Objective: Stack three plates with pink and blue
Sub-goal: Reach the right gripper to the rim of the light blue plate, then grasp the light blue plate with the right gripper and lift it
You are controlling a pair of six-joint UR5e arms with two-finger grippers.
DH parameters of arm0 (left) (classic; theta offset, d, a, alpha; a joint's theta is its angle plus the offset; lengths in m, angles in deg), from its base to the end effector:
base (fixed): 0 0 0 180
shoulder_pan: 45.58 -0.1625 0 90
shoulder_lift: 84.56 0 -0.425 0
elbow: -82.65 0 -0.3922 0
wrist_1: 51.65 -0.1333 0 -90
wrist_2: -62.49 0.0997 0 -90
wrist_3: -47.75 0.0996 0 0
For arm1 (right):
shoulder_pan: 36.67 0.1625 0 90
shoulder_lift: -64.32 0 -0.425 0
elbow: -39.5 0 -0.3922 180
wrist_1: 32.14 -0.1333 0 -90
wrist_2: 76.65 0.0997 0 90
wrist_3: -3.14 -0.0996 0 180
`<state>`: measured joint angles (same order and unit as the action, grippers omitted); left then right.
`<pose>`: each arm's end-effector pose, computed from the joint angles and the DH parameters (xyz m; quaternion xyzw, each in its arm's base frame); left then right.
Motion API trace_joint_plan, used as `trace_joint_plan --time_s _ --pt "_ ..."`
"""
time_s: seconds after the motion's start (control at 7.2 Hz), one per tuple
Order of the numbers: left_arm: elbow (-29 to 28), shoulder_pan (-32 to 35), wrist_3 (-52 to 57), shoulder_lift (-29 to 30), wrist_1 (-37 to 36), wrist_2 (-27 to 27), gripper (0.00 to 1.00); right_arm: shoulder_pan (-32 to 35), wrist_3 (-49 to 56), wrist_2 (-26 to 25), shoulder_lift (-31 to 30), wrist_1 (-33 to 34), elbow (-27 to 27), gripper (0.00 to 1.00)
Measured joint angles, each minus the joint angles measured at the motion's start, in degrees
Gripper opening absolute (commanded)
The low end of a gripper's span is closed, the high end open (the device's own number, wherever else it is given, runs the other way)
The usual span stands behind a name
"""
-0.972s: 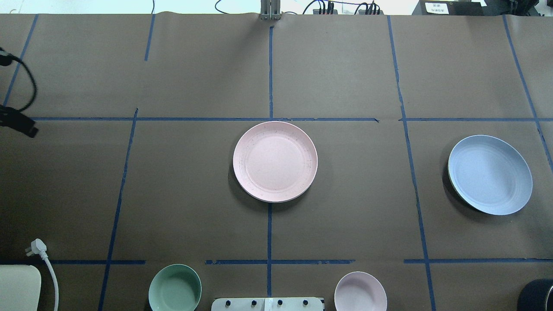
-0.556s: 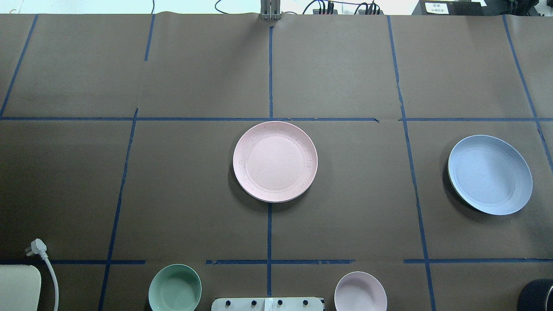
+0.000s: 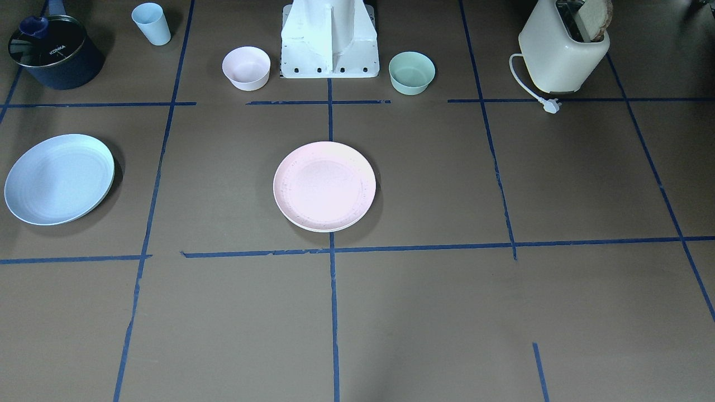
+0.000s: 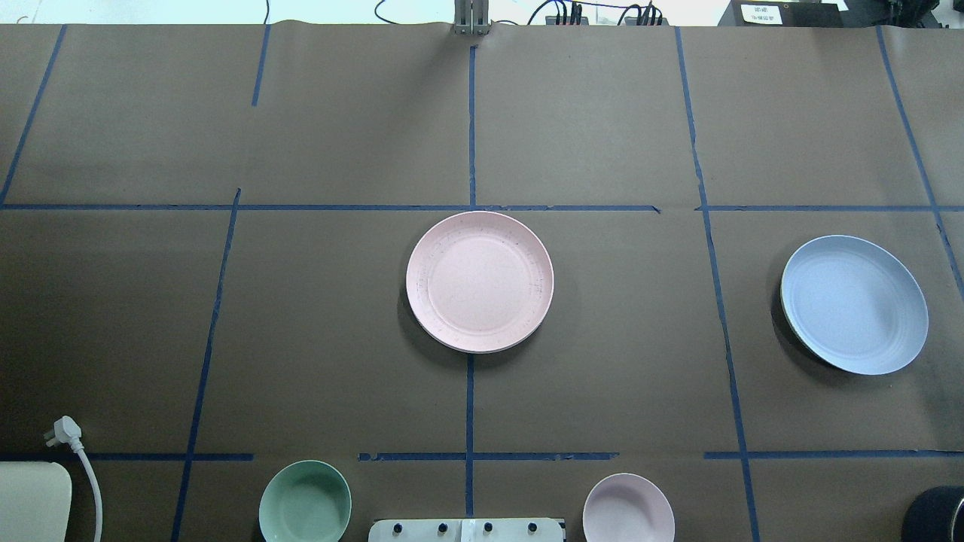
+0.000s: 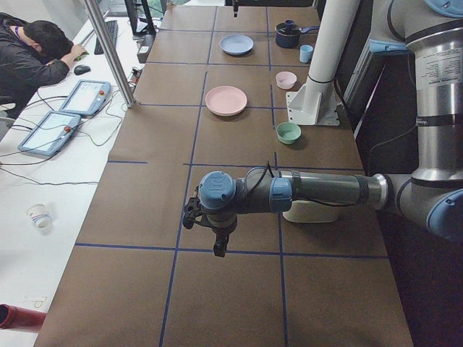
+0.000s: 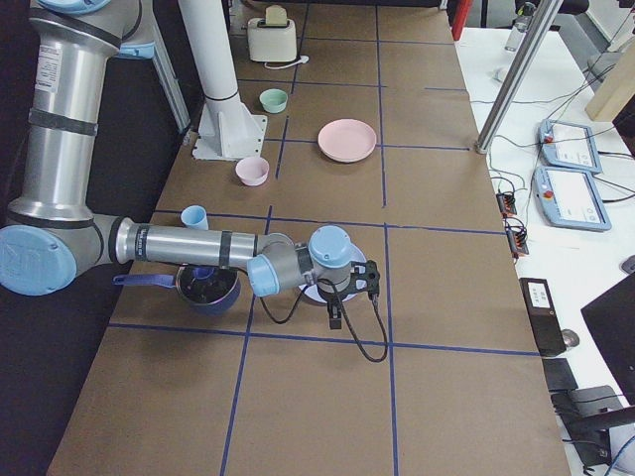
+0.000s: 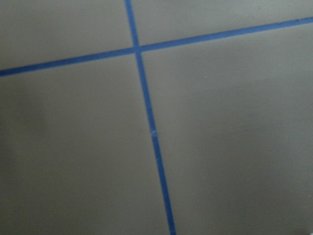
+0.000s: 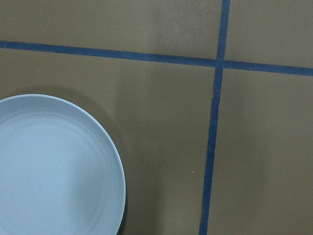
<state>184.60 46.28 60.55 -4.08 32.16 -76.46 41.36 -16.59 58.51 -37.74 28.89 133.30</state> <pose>-0.0717 -0.4146 0.6368 0.0232 0.4145 0.0732 0.9068 -0.0253 -0.4214 0.6649 0.0565 -0.4087 -0.0074 0.9109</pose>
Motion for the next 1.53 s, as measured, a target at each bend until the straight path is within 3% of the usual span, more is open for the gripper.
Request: trace_joint_plan --time_s 0.28,0.42,0.56,0.83,1.11,1.53 --pt "0.1 0.1 0.0 0.0 0.0 -0.1 1.0 -6.8 -17.1 -0.5 0.7 -22.3 -10.1 0.99" --pt "0.1 0.1 0.1 -0.1 0.0 -0.1 1.0 -9.6 -21.9 -1.6 1.6 -27.4 -12.7 0.88" --pt "0.2 0.1 0.1 -0.1 0.0 -0.1 1.0 -11.9 -24.1 -2.9 2.1 -29.6 -13.9 0.3" --pt "0.2 0.1 0.2 -0.1 0.0 -0.1 1.0 -13.3 -26.5 -3.6 2.3 -30.8 -14.3 0.06" --pt "0.2 0.1 0.2 -0.1 0.0 -0.1 1.0 -13.5 -26.6 -3.5 2.3 -30.9 -14.2 0.0" --pt "0.3 0.1 0.1 -0.1 0.0 -0.1 1.0 -14.0 -26.5 -2.1 2.3 -30.8 -13.2 0.0"
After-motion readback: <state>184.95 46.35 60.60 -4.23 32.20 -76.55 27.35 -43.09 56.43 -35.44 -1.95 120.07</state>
